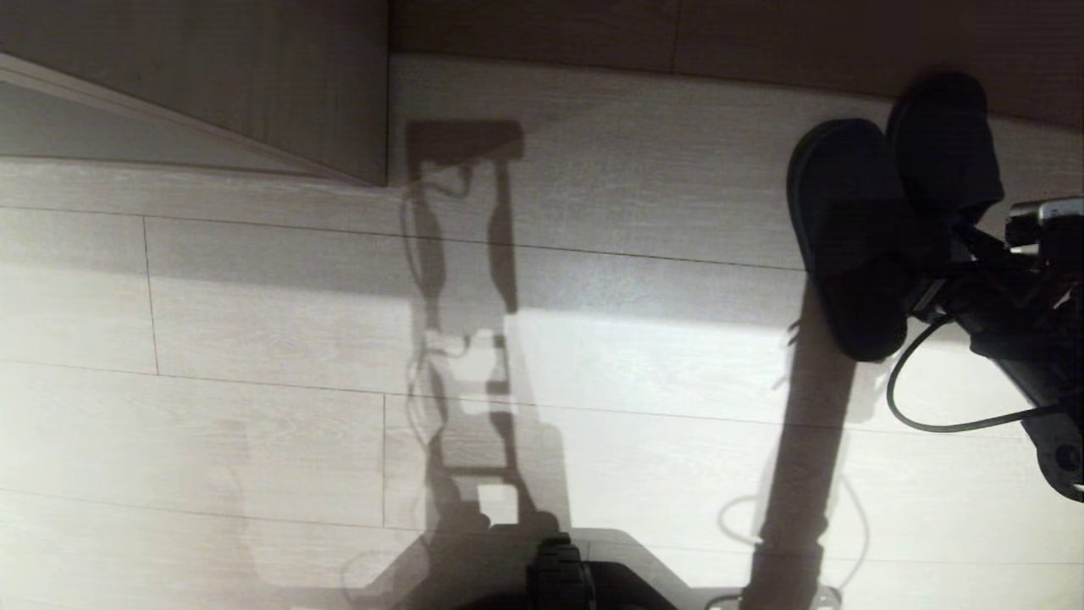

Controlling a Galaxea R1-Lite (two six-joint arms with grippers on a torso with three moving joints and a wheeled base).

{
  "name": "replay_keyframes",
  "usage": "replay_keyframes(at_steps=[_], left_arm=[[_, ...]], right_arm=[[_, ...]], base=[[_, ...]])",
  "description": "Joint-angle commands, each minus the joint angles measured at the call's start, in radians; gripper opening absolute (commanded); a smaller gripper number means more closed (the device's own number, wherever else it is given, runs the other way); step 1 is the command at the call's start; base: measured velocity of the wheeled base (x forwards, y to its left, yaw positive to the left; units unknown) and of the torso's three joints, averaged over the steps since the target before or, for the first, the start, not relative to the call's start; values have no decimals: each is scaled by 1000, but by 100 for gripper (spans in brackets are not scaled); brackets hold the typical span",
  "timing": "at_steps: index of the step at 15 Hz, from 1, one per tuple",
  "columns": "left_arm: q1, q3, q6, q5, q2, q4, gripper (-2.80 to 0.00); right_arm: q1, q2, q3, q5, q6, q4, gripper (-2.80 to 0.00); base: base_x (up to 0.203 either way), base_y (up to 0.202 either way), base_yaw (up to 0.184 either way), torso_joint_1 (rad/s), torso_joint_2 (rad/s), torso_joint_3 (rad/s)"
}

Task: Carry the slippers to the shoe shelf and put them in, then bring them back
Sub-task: Pick up the slippers on the floor

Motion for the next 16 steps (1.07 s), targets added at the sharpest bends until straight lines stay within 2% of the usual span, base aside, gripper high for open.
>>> replay_keyframes(at_steps=[1, 4, 13, 16], left_arm=[[1, 0, 1, 0, 0, 1, -280], [0, 0, 1, 0, 0, 1, -280], [-1, 0, 1, 0, 0, 1, -280], [-1, 0, 1, 0, 0, 1, -280]], right_arm=[[-1, 35, -24, 48, 33, -19, 0], [-3, 59, -67, 57, 34, -21, 0], [-2, 180, -315, 80, 31, -19, 0], [-2, 206, -344, 104, 28, -18, 0]], base=[[0, 0, 0, 0, 0, 0], [0, 0, 0, 0, 0, 0], [0, 0, 0, 0, 0, 0], [0, 0, 0, 0, 0, 0]])
